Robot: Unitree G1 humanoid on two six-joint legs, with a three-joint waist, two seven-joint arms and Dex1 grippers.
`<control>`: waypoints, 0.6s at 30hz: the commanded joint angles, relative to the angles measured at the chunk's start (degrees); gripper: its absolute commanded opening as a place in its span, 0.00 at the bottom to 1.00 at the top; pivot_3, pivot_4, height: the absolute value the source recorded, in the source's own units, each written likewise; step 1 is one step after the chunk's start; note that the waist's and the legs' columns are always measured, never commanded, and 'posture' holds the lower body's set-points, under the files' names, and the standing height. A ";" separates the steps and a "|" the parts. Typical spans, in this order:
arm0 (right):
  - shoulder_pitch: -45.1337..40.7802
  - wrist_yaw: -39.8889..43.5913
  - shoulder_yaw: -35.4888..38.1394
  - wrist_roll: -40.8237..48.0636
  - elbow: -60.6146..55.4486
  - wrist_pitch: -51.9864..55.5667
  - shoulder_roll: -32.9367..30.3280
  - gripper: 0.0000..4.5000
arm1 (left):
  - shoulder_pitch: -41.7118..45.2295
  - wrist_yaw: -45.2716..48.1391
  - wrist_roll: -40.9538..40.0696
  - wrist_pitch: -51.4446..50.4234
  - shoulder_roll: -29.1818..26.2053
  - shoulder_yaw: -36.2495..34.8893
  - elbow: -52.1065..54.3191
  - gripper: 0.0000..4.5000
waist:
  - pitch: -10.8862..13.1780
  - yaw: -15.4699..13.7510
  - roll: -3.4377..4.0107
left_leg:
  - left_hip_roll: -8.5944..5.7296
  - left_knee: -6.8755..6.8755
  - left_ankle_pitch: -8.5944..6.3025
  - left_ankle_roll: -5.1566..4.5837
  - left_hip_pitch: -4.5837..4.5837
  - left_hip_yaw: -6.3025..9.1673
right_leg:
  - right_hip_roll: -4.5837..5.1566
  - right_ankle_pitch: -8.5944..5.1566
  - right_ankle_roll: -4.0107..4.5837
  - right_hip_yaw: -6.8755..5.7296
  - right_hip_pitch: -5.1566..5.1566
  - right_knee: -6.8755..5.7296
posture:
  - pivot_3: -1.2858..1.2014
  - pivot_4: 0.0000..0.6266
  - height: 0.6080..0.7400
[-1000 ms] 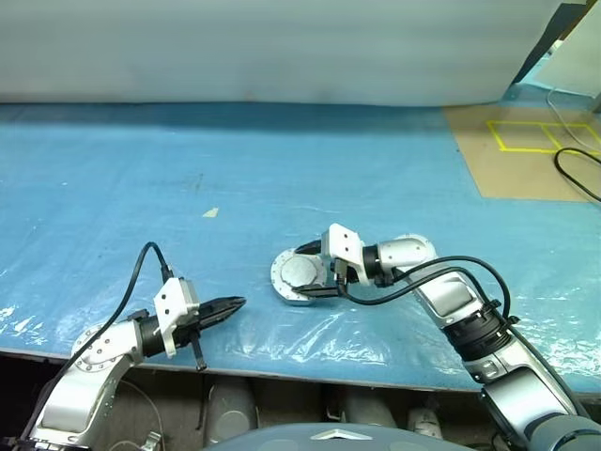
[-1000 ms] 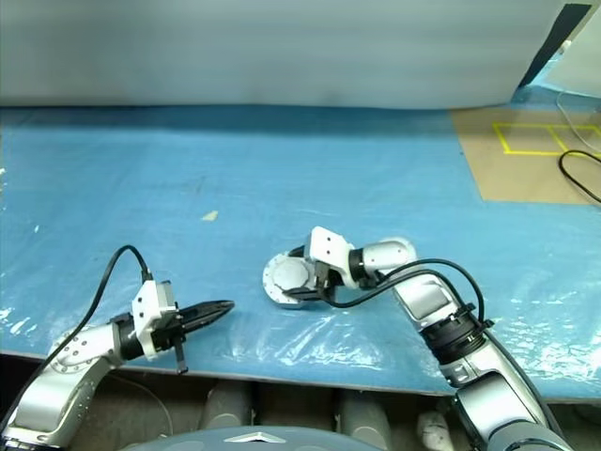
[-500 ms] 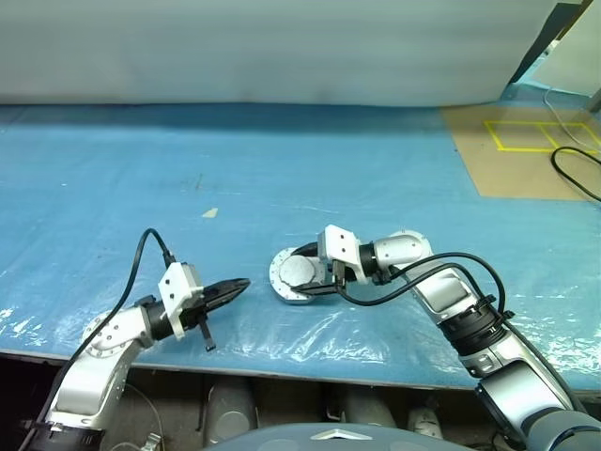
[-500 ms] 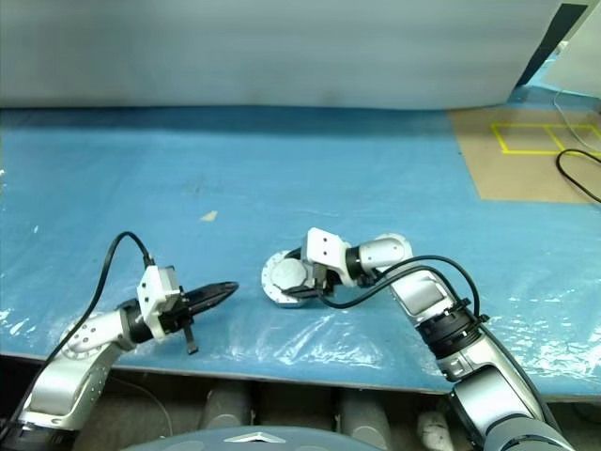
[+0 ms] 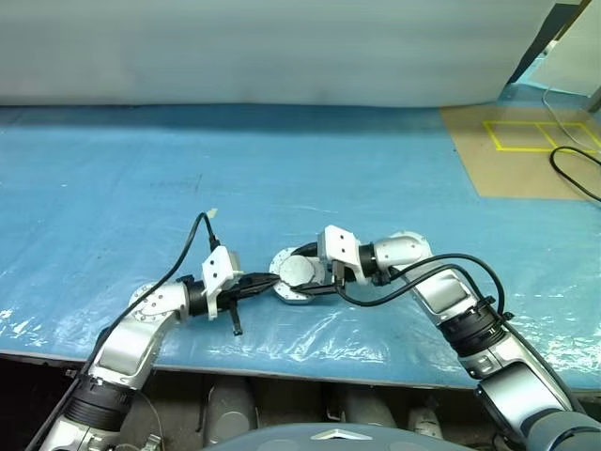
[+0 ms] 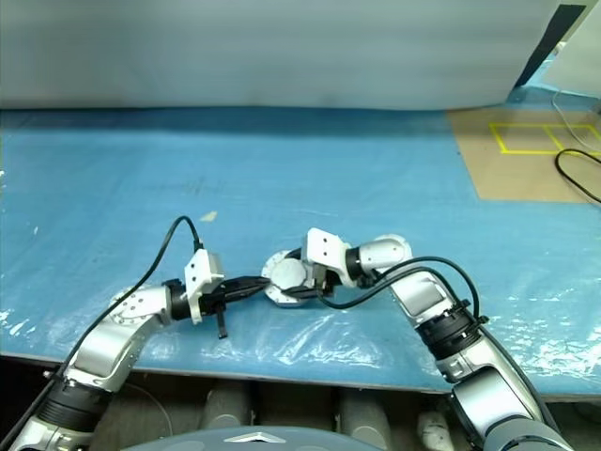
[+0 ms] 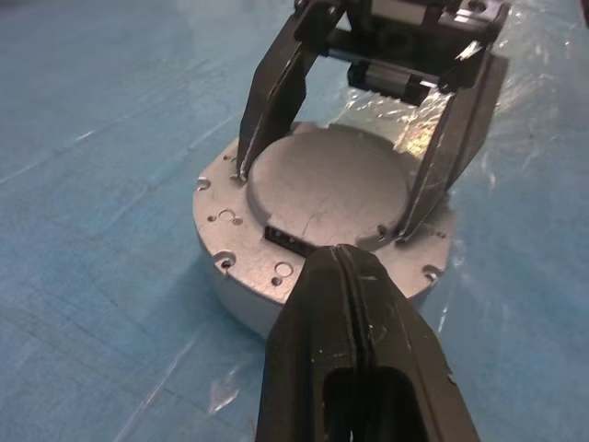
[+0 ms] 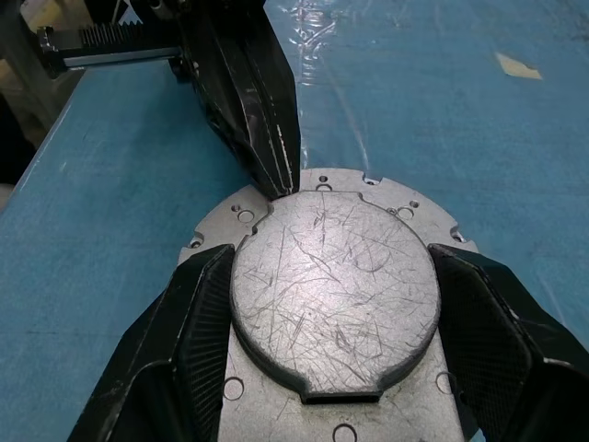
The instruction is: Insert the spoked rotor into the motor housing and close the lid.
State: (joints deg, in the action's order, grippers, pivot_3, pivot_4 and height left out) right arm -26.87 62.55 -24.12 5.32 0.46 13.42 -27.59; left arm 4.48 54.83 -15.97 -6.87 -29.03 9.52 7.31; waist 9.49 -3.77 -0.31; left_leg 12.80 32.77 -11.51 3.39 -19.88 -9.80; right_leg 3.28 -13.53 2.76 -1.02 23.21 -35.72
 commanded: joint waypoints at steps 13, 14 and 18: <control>1.02 -1.47 1.56 -0.48 -1.21 3.76 -1.59 0.89 | 4.56 -0.60 6.72 3.49 2.14 4.15 -4.65 0.00 | -0.19 -0.35 0.13 | -0.09 0.06 0.07 -0.17 0.13 0.01 | 0.15 0.03 -0.04 0.00 -0.28 0.00 | 0.52 0.24 1.00; 0.96 -1.24 1.74 0.08 -1.67 4.99 -1.66 0.95 | 4.58 -0.48 6.82 3.64 2.08 4.12 -4.77 0.00 | -0.19 -0.35 0.14 | -0.09 0.06 0.07 -0.18 0.12 0.01 | 0.15 0.03 -0.04 0.00 -0.28 0.01 | 0.52 0.24 1.00; -0.55 0.08 4.25 4.68 -5.14 13.46 -2.27 1.00 | 4.67 0.08 6.85 4.12 1.90 4.04 -5.09 0.00 | -0.19 -0.41 0.15 | -0.10 0.03 0.07 -0.18 0.08 0.01 | 0.15 0.03 -0.04 -0.01 -0.26 0.06 | 0.52 0.24 1.00</control>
State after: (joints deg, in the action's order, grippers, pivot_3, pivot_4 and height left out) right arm -26.73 61.63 -21.51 7.85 -2.73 23.06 -28.84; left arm 9.13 54.58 -10.08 -2.74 -27.13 12.01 2.99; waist 9.30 -4.18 -0.16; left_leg 12.70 32.79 -11.43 3.21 -19.82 -9.79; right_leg 3.43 -13.51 2.72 -1.03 22.96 -35.64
